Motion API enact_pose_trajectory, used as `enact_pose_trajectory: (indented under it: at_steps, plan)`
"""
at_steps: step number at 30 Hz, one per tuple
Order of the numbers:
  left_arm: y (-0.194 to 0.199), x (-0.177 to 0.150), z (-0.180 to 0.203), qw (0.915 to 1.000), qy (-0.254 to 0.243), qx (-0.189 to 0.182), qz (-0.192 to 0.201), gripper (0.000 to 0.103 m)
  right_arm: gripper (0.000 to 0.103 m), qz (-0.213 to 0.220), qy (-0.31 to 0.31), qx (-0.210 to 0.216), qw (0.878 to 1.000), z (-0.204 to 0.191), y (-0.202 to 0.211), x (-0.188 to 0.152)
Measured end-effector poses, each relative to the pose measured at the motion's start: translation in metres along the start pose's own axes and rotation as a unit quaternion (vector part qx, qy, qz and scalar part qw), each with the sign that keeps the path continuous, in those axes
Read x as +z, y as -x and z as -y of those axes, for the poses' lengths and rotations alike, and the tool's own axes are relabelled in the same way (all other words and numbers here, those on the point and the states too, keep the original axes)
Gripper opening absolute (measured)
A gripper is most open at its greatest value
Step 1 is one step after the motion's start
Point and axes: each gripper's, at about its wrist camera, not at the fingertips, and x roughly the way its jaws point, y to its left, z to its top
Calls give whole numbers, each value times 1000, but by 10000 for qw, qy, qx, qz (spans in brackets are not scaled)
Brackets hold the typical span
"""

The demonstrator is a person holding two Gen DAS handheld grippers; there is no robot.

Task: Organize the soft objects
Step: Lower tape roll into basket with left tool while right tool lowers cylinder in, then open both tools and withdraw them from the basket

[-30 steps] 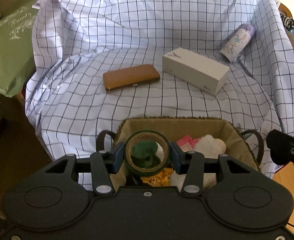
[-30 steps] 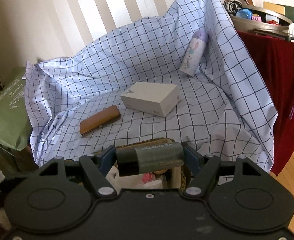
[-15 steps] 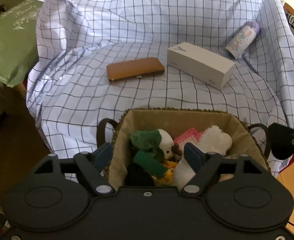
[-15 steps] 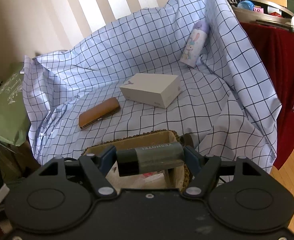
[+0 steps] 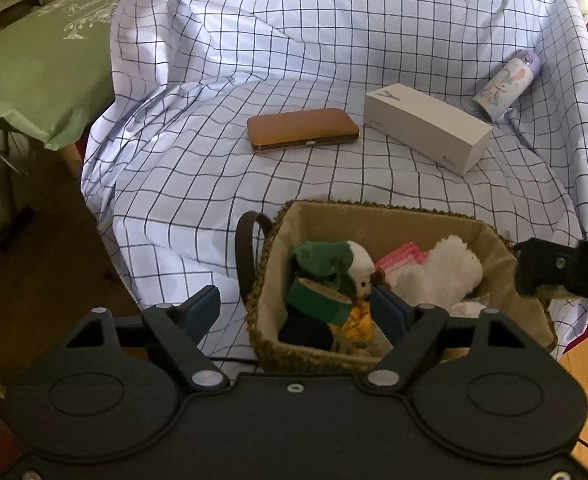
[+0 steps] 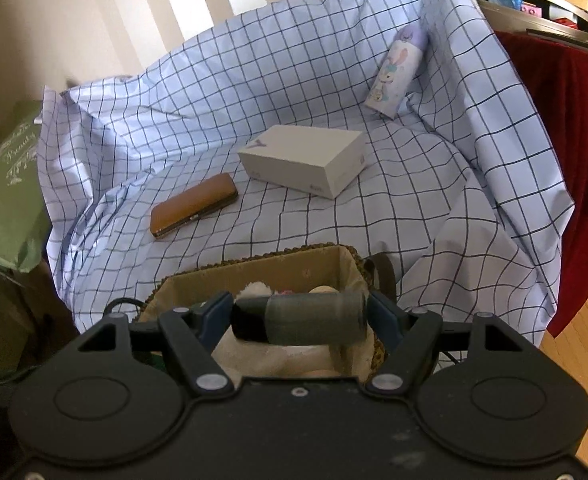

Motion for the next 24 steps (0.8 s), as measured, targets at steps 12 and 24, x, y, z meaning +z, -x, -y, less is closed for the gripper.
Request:
enact_pose_trajectory:
  at_steps: [12,24]
  plan:
    - [3,-5,-1,10000,-42,42,12,90,83,-21,156,127,9998,-7,-3,-3]
    - [9,-5,3,9998,-167,7,68,95,101,284,272,-208,9990,0,15,-1]
